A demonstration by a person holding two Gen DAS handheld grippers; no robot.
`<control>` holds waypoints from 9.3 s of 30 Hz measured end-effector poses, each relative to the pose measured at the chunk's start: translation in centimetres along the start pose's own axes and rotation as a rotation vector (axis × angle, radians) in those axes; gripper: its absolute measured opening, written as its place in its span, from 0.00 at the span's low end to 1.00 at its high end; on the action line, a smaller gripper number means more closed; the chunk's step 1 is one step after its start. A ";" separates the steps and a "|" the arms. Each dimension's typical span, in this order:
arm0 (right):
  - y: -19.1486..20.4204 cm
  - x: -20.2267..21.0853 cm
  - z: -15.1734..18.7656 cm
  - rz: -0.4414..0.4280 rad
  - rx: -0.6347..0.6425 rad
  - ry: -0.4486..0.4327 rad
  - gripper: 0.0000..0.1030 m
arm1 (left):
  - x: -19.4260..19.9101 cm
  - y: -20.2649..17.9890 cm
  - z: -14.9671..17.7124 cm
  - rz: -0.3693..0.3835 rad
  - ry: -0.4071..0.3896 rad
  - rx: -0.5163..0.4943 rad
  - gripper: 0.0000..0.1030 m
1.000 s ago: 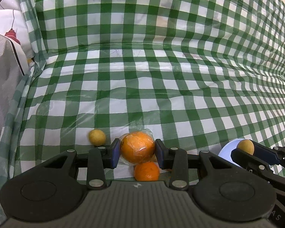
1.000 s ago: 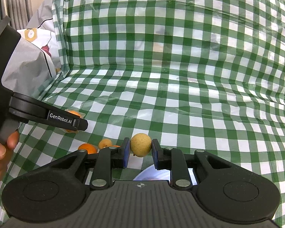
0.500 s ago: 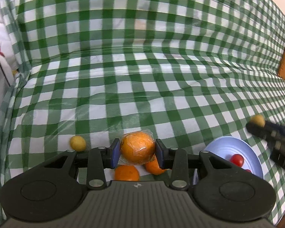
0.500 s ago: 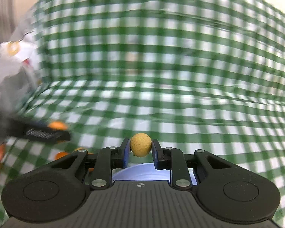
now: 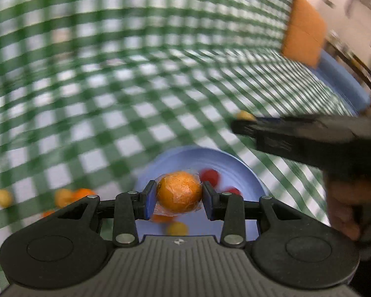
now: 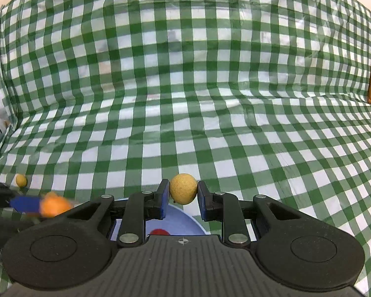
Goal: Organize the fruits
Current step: 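Open the left tool over the blue plate while the right tool releases the yellow fruit there, then grasp a small yellow fruit with the left tool while the right tool grasps a mandarin, then hold the yellow fruit in the left tool while the right tool holds the mandarin, then carry the yellow fruit over the plate and open the left tool while the right tool drops the mandarin, then grasp an orange with the left tool while the right tool grasps a yellow fruit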
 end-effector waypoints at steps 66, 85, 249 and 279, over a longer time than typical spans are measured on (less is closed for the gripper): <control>16.7 -4.0 5.5 -0.224 0.088 0.146 0.34 | 5.6 23.2 10.6 -0.269 0.070 0.731 0.28; 17.8 -8.2 9.4 -0.128 0.246 0.251 0.38 | 1.5 23.2 10.0 -0.328 0.152 0.647 0.28; 2.4 -1.8 2.0 -0.123 0.073 0.223 0.39 | -2.2 -1.2 -0.1 0.092 0.019 -0.181 0.47; 6.9 -1.5 -0.7 -0.123 0.034 0.130 0.25 | 1.5 16.0 4.5 -0.153 0.124 0.306 0.46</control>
Point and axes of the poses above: each gripper's, at about its wrist camera, not at the fingertips, and x roughly against the way its jaws point, y to its left, z to its underside, the point moved 8 cm from there along -x, roughly the way its jaws point, and after that the axes turned 15 degrees about -x, right-handed, at the moved point
